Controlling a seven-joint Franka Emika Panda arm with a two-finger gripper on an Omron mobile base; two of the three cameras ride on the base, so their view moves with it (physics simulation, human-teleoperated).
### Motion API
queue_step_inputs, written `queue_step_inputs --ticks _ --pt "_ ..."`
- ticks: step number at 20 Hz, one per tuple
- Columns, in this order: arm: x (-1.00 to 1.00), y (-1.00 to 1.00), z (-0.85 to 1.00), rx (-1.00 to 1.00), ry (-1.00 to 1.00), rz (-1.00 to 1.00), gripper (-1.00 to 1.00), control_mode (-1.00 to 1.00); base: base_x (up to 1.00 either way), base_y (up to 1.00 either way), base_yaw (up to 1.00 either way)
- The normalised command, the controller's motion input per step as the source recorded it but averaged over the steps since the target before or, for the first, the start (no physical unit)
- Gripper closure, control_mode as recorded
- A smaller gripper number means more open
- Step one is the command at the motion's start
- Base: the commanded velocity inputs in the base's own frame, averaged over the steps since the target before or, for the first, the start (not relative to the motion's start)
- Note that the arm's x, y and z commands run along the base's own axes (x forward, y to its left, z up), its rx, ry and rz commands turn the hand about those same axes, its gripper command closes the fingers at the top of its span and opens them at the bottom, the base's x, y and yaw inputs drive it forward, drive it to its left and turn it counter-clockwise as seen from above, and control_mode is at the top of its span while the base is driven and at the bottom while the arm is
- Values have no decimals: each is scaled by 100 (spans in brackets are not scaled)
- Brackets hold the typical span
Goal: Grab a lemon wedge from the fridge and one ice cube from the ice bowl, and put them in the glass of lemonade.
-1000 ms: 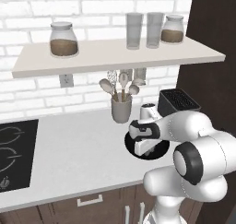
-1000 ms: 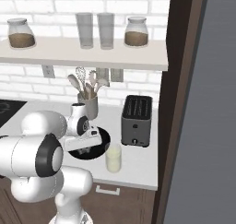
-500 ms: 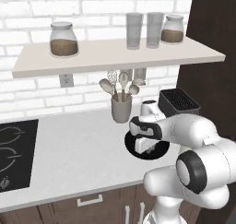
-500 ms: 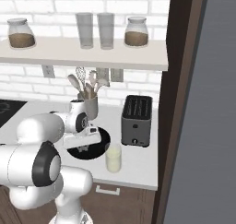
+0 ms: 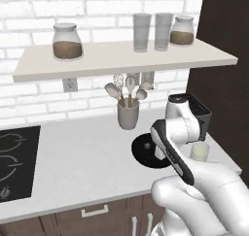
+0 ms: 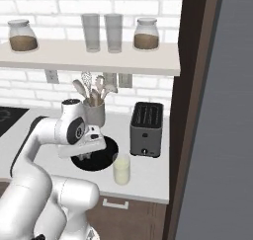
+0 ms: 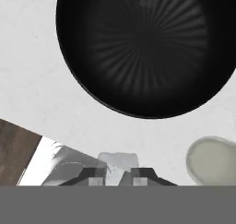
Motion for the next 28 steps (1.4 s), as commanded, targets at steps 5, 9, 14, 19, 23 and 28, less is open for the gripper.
queue_step_inputs --ticks 5,9,14,19,23,28 --pt "-20 -46 97 0 -5 -11 100 -100 0 0 0" --pt "-25 -69 70 2 0 -19 100 -100 0 0 0" --pt "1 -72 45 9 3 -28 100 -100 0 0 0" --pt "34 -25 -14 8 0 -17 100 -100 0 0 0" --pt "68 0 -21 3 0 -6 100 -100 0 0 0" --pt "1 -12 -7 0 5 -5 100 -100 0 0 0"
